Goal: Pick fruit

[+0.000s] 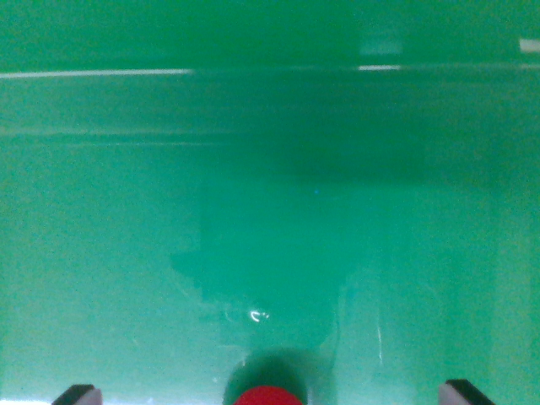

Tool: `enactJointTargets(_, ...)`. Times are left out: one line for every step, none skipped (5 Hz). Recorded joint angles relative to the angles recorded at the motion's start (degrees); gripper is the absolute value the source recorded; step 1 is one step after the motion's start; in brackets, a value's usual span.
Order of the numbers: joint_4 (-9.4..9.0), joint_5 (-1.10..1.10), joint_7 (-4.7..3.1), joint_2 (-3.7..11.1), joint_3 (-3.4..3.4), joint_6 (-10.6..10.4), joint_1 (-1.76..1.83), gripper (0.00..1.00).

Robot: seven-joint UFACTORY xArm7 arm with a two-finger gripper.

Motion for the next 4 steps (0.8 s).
enactJointTargets(0.00,0.00,0.00,0.00,0.00,0.00,0.00,0.00)
enactJointTargets(-1.56,-0.14,0.03,0.27,0.12,-1.72,0.00,0.00)
enactJointTargets(-1.56,-0.14,0.03,0.27,0.12,-1.72,0.00,0.00)
enactJointTargets(-2.81,-0.25,0.05,0.48,0.21,-3.10,-0.01,0.00)
